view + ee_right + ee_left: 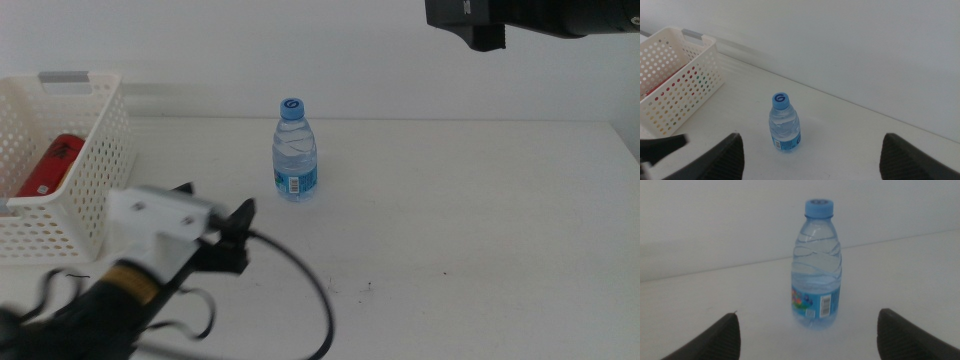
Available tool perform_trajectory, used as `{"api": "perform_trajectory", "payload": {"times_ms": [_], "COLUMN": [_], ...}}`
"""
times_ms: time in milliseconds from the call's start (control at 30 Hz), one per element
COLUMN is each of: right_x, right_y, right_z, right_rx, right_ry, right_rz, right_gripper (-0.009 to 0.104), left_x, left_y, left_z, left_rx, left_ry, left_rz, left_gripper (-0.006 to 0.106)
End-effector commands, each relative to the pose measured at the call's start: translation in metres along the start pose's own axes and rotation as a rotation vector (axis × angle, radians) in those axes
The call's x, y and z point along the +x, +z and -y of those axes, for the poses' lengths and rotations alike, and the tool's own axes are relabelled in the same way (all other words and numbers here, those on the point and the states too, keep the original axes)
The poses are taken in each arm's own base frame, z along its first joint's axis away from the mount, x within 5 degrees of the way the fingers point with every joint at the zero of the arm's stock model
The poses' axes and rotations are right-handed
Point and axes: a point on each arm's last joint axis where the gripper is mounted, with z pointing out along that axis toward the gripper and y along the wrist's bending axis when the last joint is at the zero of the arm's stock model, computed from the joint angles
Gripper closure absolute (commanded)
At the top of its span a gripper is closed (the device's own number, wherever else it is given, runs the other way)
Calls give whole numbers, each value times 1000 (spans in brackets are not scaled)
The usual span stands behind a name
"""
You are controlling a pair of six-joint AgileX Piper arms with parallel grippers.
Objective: Use arms to grab the bottles and put them into the dustbin to the left of the table.
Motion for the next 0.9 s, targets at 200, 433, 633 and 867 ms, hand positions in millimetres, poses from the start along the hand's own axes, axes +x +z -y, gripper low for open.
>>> {"api": "perform_trajectory", "payload": {"times_ms": [200, 433, 633, 867], "right_x": [-4, -4, -4, -4], "right_y": [-2, -2, -2, -2], "right_z": [-1, -1, -1, -1], "right_rx": [-4, -4, -4, -4], "right_ry": [-11, -11, -11, -11], "right_rz": [27, 27, 27, 27], "right_gripper": [3, 3, 3, 3], "left_x": [27, 44, 50, 57], "left_y": [85, 130, 166, 198], "left_z": [7, 14, 17, 15], "left_rx": [13, 50, 52, 46], "left_ry": [-53, -38, -23, 32], "left_rz": [50, 14, -1, -16], "left_gripper": [7, 7, 7, 7]}}
